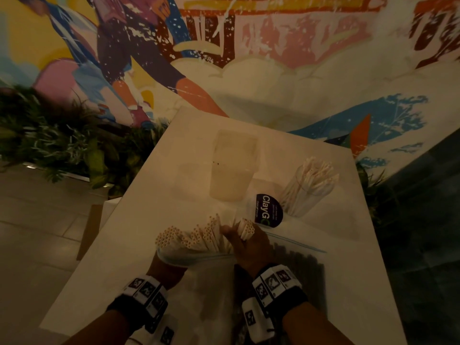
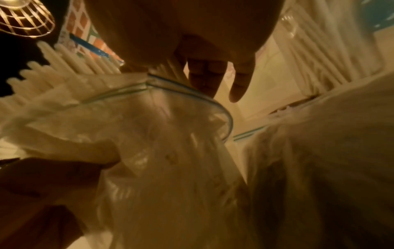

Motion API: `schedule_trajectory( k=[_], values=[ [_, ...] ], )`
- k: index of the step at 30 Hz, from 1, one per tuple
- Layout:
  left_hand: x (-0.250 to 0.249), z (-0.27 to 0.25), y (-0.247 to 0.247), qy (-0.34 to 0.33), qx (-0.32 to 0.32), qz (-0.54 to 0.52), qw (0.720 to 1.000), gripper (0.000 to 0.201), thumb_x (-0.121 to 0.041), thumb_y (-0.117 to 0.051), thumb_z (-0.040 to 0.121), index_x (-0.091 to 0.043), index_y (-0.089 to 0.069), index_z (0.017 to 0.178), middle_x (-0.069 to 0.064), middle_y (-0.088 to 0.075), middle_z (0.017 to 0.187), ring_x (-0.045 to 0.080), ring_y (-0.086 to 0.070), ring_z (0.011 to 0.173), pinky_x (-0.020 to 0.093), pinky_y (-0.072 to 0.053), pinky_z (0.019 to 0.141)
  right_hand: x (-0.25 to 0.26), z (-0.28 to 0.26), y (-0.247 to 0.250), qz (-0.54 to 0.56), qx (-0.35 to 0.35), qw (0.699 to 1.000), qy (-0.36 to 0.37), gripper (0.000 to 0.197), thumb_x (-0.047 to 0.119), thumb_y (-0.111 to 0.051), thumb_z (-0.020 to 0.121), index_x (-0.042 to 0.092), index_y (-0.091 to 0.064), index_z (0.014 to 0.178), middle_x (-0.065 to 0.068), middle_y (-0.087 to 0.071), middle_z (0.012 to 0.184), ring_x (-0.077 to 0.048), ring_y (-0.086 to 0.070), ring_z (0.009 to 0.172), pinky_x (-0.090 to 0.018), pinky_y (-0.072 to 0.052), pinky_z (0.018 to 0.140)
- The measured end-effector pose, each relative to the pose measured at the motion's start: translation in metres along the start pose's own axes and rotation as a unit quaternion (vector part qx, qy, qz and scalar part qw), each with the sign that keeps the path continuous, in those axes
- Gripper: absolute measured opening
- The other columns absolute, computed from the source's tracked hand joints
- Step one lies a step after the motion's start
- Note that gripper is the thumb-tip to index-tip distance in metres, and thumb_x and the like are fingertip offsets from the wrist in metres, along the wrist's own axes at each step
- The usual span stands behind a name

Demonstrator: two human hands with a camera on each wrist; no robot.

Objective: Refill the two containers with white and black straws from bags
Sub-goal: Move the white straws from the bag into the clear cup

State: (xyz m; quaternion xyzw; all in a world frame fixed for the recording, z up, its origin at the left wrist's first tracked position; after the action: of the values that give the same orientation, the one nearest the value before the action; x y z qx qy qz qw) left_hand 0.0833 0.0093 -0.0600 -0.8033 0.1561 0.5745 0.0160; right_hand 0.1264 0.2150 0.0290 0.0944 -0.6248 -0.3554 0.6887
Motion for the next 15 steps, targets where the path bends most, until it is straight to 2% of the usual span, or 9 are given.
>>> schedule_trajectory(
  k=[2,3,5,7,8,10,12,13,15],
  values=[
    [-0.007,-0.003,-0.006,0.005,0.022,-0.02,1.0,0.015,0.008,-0.054,0.086,0.007,-0.063,0.098,0.002,-0.056,0.075,0.032,-0.052,0.078,0.048,-0.042,0.087,-0.004,0.002,0.001,0.017,-0.005,1.0,-0.008,0.073,0.08,-0.036,0.082,0.011,-0.051,0.063,-0.005,-0.05,0.06,-0.023,-0.053,0.06,-0.045,-0.047,0.059],
    [-0.004,-0.001,-0.004,0.007,0.017,-0.011,1.0,0.021,0.011,-0.051,0.086,-0.003,-0.066,0.09,0.003,-0.057,0.078,0.028,-0.052,0.076,0.048,-0.043,0.088,-0.002,0.002,0.004,0.034,-0.014,0.999,-0.012,0.074,0.08,-0.036,0.082,0.009,-0.055,0.067,-0.008,-0.055,0.066,-0.024,-0.056,0.066,-0.046,-0.048,0.063],
    [-0.006,-0.003,-0.004,-0.002,0.024,-0.004,1.0,0.026,0.008,-0.058,0.084,-0.015,-0.07,0.08,0.001,-0.061,0.083,0.018,-0.051,0.075,0.043,-0.043,0.088,0.0,0.003,0.009,0.082,-0.034,0.996,-0.019,0.073,0.079,-0.039,0.08,0.011,-0.064,0.08,-0.009,-0.063,0.081,-0.025,-0.062,0.08,-0.045,-0.053,0.075],
    [-0.012,-0.005,-0.003,-0.013,0.025,-0.029,0.999,0.028,-0.002,-0.057,0.084,-0.026,-0.067,0.074,-0.01,-0.066,0.071,0.017,-0.055,0.075,0.038,-0.044,0.086,0.007,0.003,0.011,0.129,-0.034,0.991,-0.014,0.059,0.076,-0.044,0.082,0.021,-0.065,0.086,-0.005,-0.067,0.09,-0.021,-0.065,0.091,-0.039,-0.054,0.084],
    [-0.016,-0.005,-0.004,-0.021,0.026,-0.038,0.999,0.024,-0.003,-0.055,0.085,-0.024,-0.065,0.076,-0.014,-0.067,0.067,0.013,-0.058,0.074,0.032,-0.047,0.083,0.013,0.003,0.015,0.14,-0.036,0.99,-0.006,0.052,0.074,-0.044,0.083,0.026,-0.065,0.087,-0.001,-0.068,0.093,-0.015,-0.065,0.094,-0.033,-0.053,0.086],
    [-0.023,-0.004,-0.008,-0.032,0.035,-0.03,0.998,0.022,0.006,-0.051,0.088,-0.013,-0.062,0.086,-0.014,-0.066,0.07,0.004,-0.061,0.072,0.025,-0.049,0.077,0.025,0.003,0.022,0.15,-0.035,0.988,0.002,0.048,0.072,-0.044,0.084,0.03,-0.065,0.089,0.008,-0.067,0.098,-0.002,-0.063,0.093,-0.017,-0.049,0.083],
    [-0.021,-0.004,-0.01,-0.023,0.044,-0.043,0.998,0.028,0.014,-0.044,0.088,-0.007,-0.063,0.089,-0.005,-0.06,0.076,0.006,-0.06,0.068,0.026,-0.047,0.074,0.04,0.002,0.032,0.186,-0.033,0.982,0.008,0.046,0.067,-0.047,0.084,0.027,-0.065,0.1,0.014,-0.067,0.087,0.003,-0.063,0.081,-0.008,-0.046,0.072],
    [-0.019,-0.004,-0.011,-0.019,0.045,-0.062,0.997,0.029,0.015,-0.046,0.087,-0.005,-0.065,0.081,-0.002,-0.061,0.073,0.005,-0.061,0.066,0.023,-0.049,0.069,0.046,0.002,0.038,0.192,-0.037,0.981,0.014,0.048,0.065,-0.048,0.084,0.025,-0.064,0.106,0.014,-0.066,0.076,0.003,-0.062,0.074,-0.007,-0.045,0.067],
    [-0.023,-0.006,-0.01,-0.01,0.039,-0.103,0.994,0.033,0.007,-0.054,0.083,-0.019,-0.068,0.066,-0.001,-0.066,0.057,-0.001,-0.062,0.06,0.012,-0.05,0.059,0.057,0.002,0.051,0.176,-0.052,0.982,0.035,0.051,0.067,-0.044,0.085,0.028,-0.062,0.112,0.016,-0.065,0.072,0.001,-0.061,0.071,-0.007,-0.044,0.066]
  ],
)
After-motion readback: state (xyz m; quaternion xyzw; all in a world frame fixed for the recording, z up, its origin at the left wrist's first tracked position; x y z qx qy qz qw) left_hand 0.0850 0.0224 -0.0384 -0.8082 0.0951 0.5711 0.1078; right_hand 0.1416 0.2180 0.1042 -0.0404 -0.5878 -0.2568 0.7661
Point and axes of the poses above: each hand's wrist, its own z-axis towards the middle knuckle, its own y-axis out of the back of the hand, x = y × z, the point moved 10 cm from there along z, towards the middle knuckle
